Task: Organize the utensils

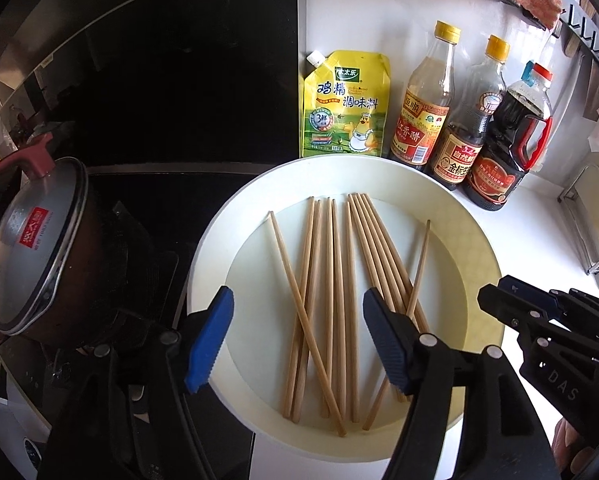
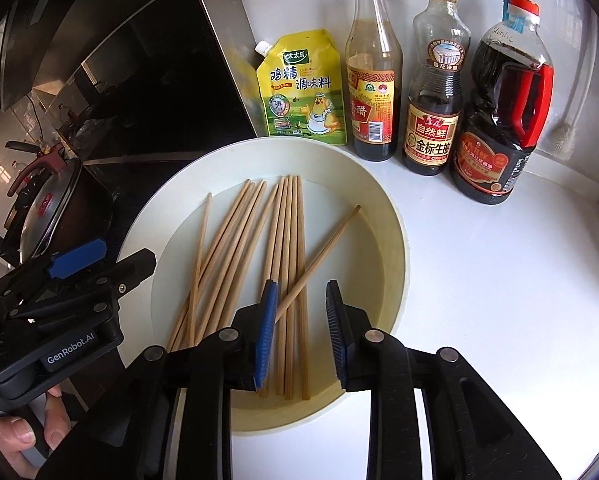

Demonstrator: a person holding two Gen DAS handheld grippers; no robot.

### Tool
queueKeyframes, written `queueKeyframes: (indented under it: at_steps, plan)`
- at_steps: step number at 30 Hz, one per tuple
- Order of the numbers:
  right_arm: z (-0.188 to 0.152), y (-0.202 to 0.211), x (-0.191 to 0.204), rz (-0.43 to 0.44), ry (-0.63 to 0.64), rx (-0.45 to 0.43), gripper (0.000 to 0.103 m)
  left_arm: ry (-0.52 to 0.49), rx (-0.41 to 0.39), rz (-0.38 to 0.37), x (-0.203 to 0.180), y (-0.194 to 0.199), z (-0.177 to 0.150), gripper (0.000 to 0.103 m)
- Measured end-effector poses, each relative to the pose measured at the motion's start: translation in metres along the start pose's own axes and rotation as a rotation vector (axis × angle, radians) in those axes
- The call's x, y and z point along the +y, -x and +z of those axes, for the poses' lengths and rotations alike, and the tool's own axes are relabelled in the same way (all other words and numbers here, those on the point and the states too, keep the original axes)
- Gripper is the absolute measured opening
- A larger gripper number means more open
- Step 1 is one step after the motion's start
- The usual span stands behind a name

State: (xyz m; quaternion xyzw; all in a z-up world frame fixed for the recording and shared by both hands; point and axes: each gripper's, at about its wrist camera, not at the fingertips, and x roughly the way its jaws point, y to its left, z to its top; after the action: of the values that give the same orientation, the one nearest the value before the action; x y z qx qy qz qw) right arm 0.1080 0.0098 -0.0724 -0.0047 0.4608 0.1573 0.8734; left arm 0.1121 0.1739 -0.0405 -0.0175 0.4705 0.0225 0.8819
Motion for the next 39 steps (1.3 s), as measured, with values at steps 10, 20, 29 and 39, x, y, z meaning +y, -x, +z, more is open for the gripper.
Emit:
queueKeyframes:
  at_steps: [10,20,29,39]
  plan:
    - [-0.003,0.011,0.009,-0.009,0.01,-0.004,0.04,0.002,-0.019,0.003,0.002,0.013,-0.004,0.077]
    - [-0.003,0.012,0.01,-0.02,0.011,0.009,0.047,0.01,-0.033,0.013,0.006,0.021,-0.003,0.084]
    - [-0.003,0.012,0.006,-0.027,-0.013,0.014,0.058,0.028,-0.038,0.028,0.01,0.023,0.0,0.095]
    - [-0.003,0.009,0.002,-0.043,-0.032,0.024,0.062,0.058,-0.002,0.031,0.016,0.016,0.002,0.096]
